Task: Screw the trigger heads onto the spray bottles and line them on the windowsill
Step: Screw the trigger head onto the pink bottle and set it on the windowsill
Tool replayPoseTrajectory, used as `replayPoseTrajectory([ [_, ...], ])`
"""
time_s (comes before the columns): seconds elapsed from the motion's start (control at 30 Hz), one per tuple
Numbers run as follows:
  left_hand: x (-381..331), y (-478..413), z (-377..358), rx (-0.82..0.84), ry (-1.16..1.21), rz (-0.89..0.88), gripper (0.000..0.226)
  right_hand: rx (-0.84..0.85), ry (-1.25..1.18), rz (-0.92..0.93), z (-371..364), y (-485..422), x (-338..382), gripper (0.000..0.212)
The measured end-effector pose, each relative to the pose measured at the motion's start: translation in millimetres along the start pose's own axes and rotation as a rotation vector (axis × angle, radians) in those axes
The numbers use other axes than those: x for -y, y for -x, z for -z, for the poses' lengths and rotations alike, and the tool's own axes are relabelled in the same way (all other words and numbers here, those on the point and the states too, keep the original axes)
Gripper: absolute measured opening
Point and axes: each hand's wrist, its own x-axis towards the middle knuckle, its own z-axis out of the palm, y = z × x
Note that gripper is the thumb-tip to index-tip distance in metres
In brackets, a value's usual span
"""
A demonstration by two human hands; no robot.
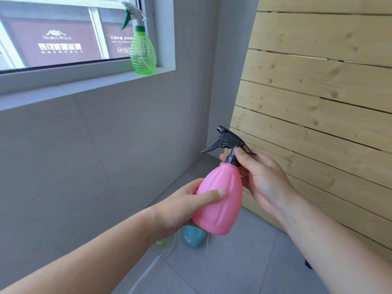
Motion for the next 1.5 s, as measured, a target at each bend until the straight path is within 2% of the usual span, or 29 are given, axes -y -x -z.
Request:
replayPoseTrajectory([
  [0.17,-14.3,4.7,21.0,-0.137,0.151,-0.062,0.063,0.141,0.22,0.008,-8.7,6.3,-10.5,0.051],
  [0.27,-21.2,5.3,32.9,-0.225,0.197,-0.107,0.061,0.254,0.28,0.023,-25.1,8.4,-17.7,0.044],
  [0.4,-37.7,5.2,61.8,-0.298,0.228,-0.215,0.055,0.273,0.427,0.165,-55.5,-17.3,-13.6,0.061],
  [0.63,-110.7,3.8,139.0,-0.479,0.082,-0.451,0.042,0.307,0.465,0.335,-144.2,-100.5,39.9,0.072],
  [0.8,-190.3,-6.6,206.6,-0.734,-0.12,-0.548,0.05,0.266,0.446,0.471,-216.3,-183.5,83.3,0.064],
  [0.93,-222.6,-17.0,249.8,-0.829,-0.226,-0.514,0.042,0.247,0.509,0.531,-251.6,-229.2,95.3,0.064],
  [1.03,-222.9,-27.7,270.3,-0.872,-0.229,-0.491,0.037,0.273,0.537,0.516,-264.7,-246.5,92.1,0.065],
  [1.27,-216.7,-45.8,303.8,-0.938,-0.222,-0.481,0.063,0.292,0.551,0.522,-280.2,-266.9,74.5,0.061],
  [1.4,-213.9,-54.3,312.2,-0.971,-0.229,-0.483,0.064,0.304,0.562,0.519,-285.0,-274.0,74.2,0.054],
  [1.5,-213.9,-58.9,313.4,-0.998,-0.233,-0.482,0.066,0.301,0.565,0.501,-286.2,-278.7,74.9,0.058],
])
